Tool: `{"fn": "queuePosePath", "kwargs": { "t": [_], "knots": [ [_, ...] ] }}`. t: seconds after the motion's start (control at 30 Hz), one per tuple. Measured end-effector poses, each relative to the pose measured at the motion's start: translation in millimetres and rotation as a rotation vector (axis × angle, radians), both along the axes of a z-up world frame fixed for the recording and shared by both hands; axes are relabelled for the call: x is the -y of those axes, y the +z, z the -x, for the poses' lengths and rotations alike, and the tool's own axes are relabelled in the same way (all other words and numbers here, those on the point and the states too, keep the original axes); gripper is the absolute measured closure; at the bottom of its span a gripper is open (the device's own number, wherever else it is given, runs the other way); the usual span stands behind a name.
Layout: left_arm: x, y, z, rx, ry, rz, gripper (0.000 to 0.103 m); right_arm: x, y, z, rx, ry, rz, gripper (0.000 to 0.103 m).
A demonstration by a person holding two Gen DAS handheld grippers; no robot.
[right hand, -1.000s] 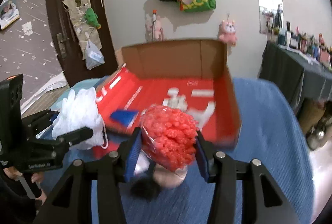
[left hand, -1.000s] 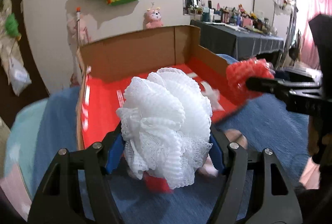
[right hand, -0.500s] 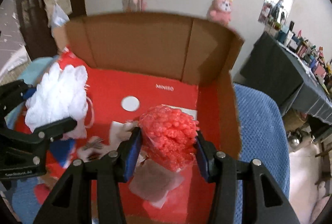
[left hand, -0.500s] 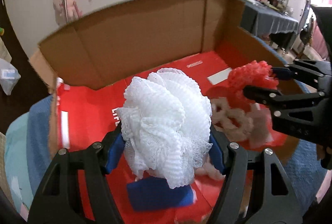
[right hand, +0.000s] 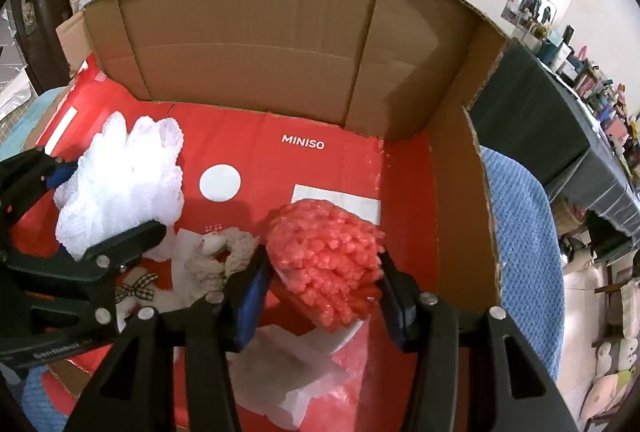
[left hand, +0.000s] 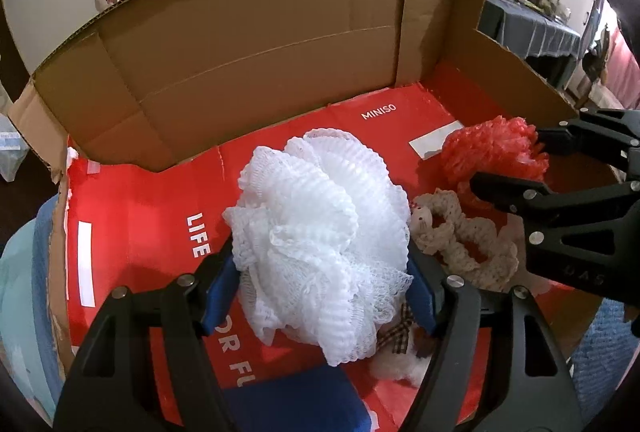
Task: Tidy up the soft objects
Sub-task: 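Open both tools to release the bath puff and bead bag inside the box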
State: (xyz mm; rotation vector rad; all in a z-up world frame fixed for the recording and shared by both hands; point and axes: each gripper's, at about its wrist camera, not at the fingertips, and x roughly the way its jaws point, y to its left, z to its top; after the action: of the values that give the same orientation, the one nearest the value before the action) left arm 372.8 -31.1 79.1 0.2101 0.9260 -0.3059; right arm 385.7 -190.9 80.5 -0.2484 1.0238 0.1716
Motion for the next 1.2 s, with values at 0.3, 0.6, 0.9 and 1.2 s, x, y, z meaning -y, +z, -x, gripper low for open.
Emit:
{"fn": "queuePosePath", "kwargs": {
  "t": [0.3,0.6,0.9,1.2],
  "knots": [
    [1,8,7,0.049,-0.019,-0.013,0.026,2,0,1,-0.006,0.008,0.000,0.048],
    [1,10,10,0.066,-0.014,-0.006,0.019,1,2,2,-0.002,0.004,0.000,0.040],
    [-10,16,10,0.052,0.007,0.051,0.019,4,4,5,0.001,0.000,-0.004,0.037],
    [-13,23,13,0.075,0.011,0.064,0.015,2,14,10,0.031,0.009,-0.013,0.032]
  ]
}}
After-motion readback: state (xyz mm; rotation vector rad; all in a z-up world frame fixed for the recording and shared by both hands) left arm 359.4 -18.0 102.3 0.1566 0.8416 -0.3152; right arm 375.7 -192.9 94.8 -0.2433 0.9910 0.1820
